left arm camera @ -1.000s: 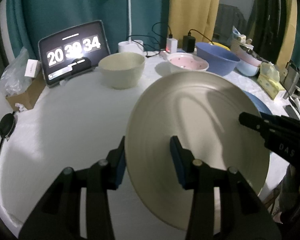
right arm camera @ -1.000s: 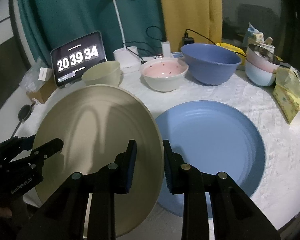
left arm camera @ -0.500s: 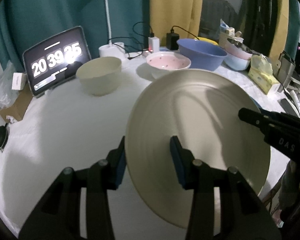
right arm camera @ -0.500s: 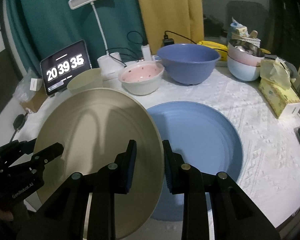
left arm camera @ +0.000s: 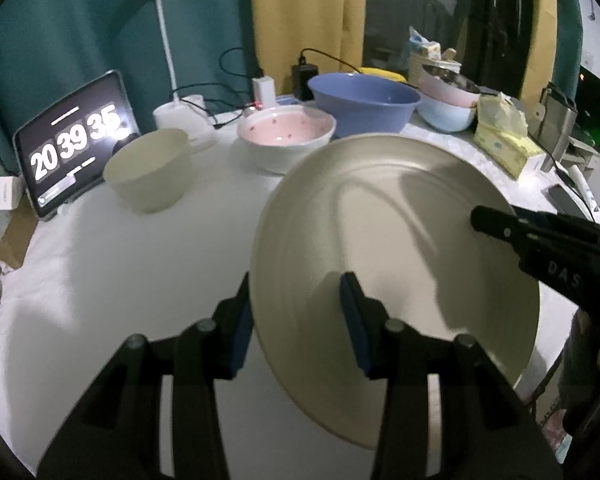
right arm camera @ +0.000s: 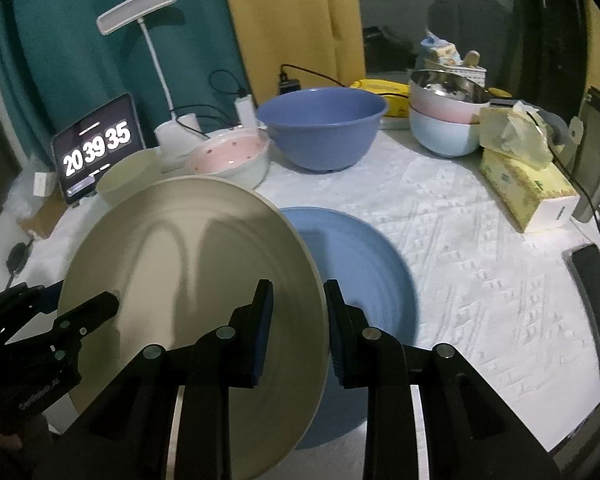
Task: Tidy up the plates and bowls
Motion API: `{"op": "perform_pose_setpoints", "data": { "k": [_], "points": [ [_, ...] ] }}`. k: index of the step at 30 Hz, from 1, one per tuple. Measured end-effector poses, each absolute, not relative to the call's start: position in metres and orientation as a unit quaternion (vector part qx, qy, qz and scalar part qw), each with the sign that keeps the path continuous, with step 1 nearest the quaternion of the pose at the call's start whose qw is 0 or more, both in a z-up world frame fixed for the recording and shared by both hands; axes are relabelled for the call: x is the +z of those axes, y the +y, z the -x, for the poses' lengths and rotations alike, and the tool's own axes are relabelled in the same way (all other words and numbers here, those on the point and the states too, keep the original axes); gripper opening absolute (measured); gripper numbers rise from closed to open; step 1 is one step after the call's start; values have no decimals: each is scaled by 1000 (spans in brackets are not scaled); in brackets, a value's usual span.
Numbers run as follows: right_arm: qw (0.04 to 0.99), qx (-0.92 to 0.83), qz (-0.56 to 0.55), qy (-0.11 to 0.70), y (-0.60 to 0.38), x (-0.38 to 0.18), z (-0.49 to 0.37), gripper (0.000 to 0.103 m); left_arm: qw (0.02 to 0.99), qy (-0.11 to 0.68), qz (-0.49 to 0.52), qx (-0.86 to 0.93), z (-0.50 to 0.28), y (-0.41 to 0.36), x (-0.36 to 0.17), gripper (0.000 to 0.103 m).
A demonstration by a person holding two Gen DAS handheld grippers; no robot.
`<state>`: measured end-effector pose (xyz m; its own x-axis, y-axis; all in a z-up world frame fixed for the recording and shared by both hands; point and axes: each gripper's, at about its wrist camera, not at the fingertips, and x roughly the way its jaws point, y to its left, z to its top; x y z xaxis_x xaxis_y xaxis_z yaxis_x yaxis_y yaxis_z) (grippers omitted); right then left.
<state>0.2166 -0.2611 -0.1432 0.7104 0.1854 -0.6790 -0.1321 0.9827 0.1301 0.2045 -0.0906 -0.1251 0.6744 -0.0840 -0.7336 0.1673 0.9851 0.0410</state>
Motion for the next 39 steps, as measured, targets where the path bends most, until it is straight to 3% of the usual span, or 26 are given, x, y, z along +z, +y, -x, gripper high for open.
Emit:
{"op": "perform_pose_setpoints", "data": {
  "k": [39],
  "points": [
    [919,41,-46,390,-304,-159,-253,29,895,430,-70,-99,-255,-133,-157,46]
  ]
}}
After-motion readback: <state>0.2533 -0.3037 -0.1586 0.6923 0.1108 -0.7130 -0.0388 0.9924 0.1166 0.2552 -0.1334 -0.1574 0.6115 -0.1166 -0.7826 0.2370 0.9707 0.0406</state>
